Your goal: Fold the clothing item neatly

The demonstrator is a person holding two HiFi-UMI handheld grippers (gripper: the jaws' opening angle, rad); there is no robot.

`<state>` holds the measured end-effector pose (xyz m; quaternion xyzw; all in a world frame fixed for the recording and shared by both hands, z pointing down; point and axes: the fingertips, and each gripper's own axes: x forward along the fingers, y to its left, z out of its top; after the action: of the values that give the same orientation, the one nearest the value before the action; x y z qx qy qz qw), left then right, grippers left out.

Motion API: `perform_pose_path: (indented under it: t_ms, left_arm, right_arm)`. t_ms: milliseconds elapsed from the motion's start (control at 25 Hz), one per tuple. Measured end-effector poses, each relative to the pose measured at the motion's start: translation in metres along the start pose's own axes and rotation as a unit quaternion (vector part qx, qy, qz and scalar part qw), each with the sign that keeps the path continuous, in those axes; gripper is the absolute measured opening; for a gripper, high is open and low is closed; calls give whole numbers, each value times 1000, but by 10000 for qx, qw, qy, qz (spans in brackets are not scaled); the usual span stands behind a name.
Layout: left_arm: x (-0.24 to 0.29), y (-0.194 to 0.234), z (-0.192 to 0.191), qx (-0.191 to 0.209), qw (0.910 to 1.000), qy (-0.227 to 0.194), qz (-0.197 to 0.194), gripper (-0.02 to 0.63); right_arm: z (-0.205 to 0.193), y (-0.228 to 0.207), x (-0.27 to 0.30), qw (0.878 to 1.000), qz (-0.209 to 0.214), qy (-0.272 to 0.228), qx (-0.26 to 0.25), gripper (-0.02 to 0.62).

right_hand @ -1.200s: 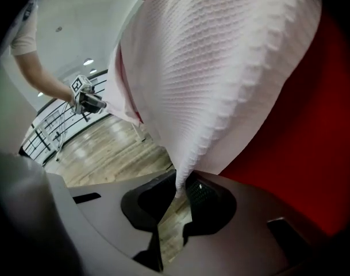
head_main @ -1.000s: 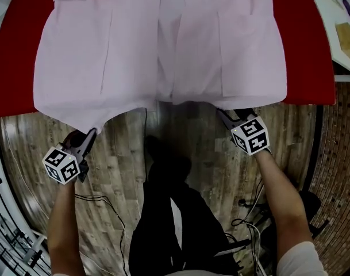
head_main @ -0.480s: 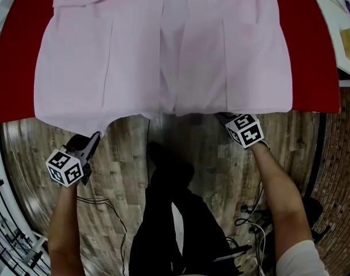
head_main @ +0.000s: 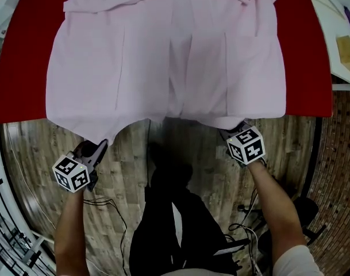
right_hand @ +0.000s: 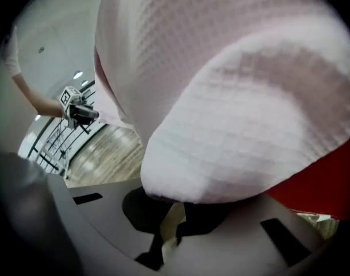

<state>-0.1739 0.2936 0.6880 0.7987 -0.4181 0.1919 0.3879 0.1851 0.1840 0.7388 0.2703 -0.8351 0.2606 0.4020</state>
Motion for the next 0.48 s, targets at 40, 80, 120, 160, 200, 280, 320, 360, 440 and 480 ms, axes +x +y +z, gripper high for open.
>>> perform_pose_path:
  t_ms: [40,80,120,160,200,280,320,360,440,480]
  left_arm:
    - [-2,-6,1,-50,10000,1,-38,12]
    - [-4,-11,3,-108,9999,-4,-71,12]
    - [-7,-17,5,-171,9998,-4,-94,12]
    - [-11,-22,7,-239,9997,3,-111,12]
    - [-15,-26,9,-313,9994,13,-127,12]
    - [-22,-35,12,-474,9987,24,-180,12]
    - [-26,-39,14,-544,9983,27,-217,12]
    - [-29,-42,15,-598,9979,32,-252,12]
    - [-37,-48,17,-668,9973,44,-302,12]
    - [-41,-50,18,-703,9970,42,-318,12]
  right_arm:
    - [1,6,-7,9999,40,-33,137,20]
    - [3,12,-15,9997,67,-63,230,20]
    - [4,18,-22,9995,86,-73,284,20]
    - [4,25,-29,9994,101,-62,316,20]
    - [4,30,-36,9993,113,-38,343,20]
    - [4,40,-49,9990,138,12,415,20]
    - [4,45,-55,9988,149,36,462,20]
    - [4,49,-61,9986,154,63,507,20]
    - [3,56,-72,9981,153,125,579,20]
    - [2,58,-76,9979,149,156,617,20]
